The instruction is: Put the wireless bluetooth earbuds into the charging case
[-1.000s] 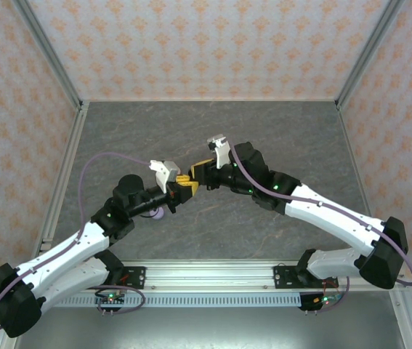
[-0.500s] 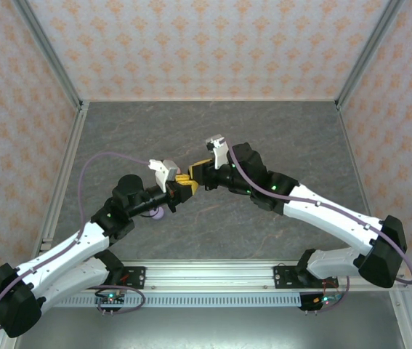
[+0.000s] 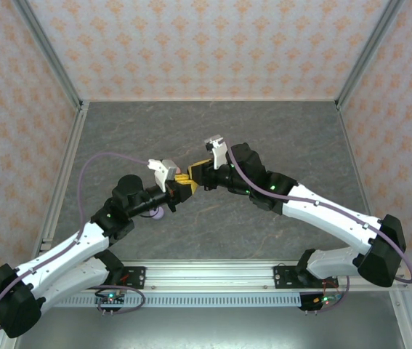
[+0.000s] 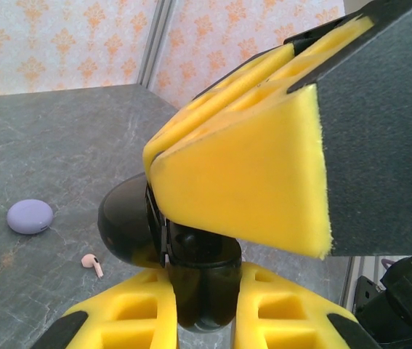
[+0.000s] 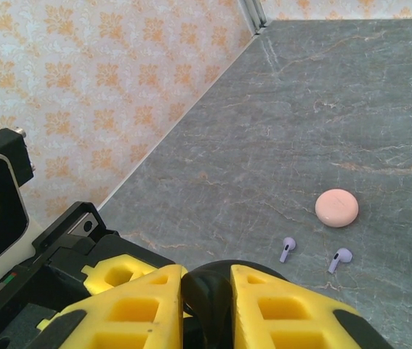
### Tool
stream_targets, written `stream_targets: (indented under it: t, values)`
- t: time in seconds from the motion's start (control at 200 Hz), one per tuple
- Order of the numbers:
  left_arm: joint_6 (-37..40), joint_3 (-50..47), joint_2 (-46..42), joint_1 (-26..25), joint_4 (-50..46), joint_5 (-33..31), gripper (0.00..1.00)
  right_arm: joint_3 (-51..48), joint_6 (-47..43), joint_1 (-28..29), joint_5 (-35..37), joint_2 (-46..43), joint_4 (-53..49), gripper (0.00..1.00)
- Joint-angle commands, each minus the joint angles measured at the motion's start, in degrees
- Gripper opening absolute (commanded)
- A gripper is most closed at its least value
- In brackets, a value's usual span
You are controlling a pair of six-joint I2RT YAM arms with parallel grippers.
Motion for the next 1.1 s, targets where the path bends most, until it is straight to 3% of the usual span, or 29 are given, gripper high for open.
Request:
stream_targets:
  t: [0.0,0.646,0.891,1.096]
  values:
    - [0.66,0.12,-1.99,-0.31,3.05,-0.54,0.00,-0.88,0.04,0.63,-1.02,-0.59,-2.76,0.22]
    - [1.56,-0.78,-2.32,-0.31,3.25,0.12,0.00,4.84,-1.34,0.62,2.38,-1.33,-7.34,0.33]
    - [3.15,-0.69,-2.80,-0.32,1.38,0.51,0.00,6.12,-1.57,-0.20,1.68,-6.21,-8.98,0.48]
    - [7.96,0.98,-3.28,-0.36,-3.87,1.61,0.00,4.54,-0.01,-5.57,-8.13,-7.77,-11.51,0.63]
